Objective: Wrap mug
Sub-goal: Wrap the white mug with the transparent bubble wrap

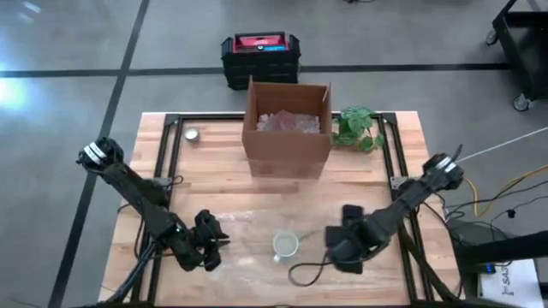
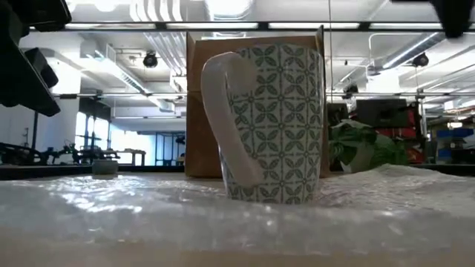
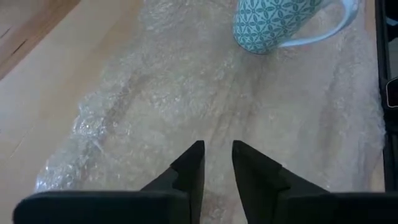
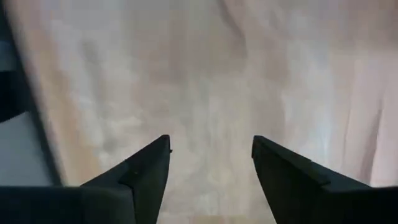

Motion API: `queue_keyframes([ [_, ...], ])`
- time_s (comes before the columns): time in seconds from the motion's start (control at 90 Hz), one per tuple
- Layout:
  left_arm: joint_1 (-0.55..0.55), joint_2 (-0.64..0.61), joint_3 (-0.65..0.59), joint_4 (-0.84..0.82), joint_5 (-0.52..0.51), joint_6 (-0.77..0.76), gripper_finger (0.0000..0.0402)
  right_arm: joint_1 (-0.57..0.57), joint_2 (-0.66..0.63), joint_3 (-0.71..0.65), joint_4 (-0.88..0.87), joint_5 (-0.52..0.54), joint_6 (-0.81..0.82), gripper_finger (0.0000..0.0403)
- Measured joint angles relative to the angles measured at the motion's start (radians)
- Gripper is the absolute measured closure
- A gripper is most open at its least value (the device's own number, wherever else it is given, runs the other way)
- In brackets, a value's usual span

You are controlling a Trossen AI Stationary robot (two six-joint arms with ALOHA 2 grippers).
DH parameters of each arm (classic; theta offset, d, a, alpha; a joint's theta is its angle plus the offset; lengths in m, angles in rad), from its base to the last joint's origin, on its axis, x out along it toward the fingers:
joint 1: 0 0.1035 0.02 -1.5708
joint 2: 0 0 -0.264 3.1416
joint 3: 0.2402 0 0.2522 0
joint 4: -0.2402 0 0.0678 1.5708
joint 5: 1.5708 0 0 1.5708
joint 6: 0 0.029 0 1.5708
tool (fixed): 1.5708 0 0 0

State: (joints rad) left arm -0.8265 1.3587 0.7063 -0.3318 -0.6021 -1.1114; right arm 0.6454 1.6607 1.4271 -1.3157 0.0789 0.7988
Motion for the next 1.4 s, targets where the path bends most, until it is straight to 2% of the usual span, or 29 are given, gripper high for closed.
queue_keyframes([
  [0.178, 0.000, 0.000, 0.000, 0.001, -0.001, 0.000, 0.0339, 0.057, -0.102, -0.295, 0.179, 0.000, 0.107, 0.0210],
  [0.311, 0.000, 0.000, 0.000, 0.001, -0.001, 0.000, 0.0339, 0.082, -0.116, -0.468, 0.326, -0.030, 0.153, 0.0219],
  [0.467, 0.000, 0.000, 0.000, 0.004, -0.008, 0.000, 0.0334, 0.088, -0.087, -0.593, 0.467, -0.092, 0.160, 0.0231],
  [0.567, 0.001, 0.000, 0.000, 0.010, -0.014, 0.000, 0.0333, 0.087, -0.072, -0.624, 0.521, -0.102, 0.147, 0.0251],
  [0.644, 0.002, 0.000, 0.000, 0.010, -0.014, 0.000, 0.0336, 0.087, -0.064, -0.625, 0.532, -0.104, 0.117, 0.0292],
  [0.744, 0.002, 0.000, 0.000, 0.015, -0.015, 0.000, 0.0340, 0.084, -0.072, -0.609, 0.537, -0.105, 0.079, 0.0372],
  [0.789, 0.002, 0.000, 0.000, 0.018, -0.016, 0.003, 0.0340, 0.081, -0.082, -0.592, 0.540, -0.097, 0.059, 0.0389],
  [0.978, 0.005, 0.000, 0.000, 0.026, -0.019, 0.004, 0.0334, 0.074, -0.147, -0.449, 0.534, 0.045, -0.058, 0.0395],
  [1.122, 0.007, 0.000, 0.000, 0.042, -0.019, 0.011, 0.0337, 0.063, -0.160, -0.314, 0.581, 0.278, -0.248, 0.0399],
  [1.211, 0.012, 0.000, 0.000, 0.051, -0.019, 0.031, 0.0340, 0.037, -0.149, -0.264, 0.699, 0.393, -0.414, 0.0401],
  [1.311, 0.023, 0.000, 0.000, 0.071, -0.019, 0.046, 0.0340, -0.013, -0.130, -0.253, 0.918, 0.411, -0.591, 0.0402],
  [1.4, 0.038, 0.001, 0.000, 0.095, -0.019, 0.065, 0.0338, -0.065, -0.091, -0.261, 1.088, 0.348, -0.691, 0.0402],
])
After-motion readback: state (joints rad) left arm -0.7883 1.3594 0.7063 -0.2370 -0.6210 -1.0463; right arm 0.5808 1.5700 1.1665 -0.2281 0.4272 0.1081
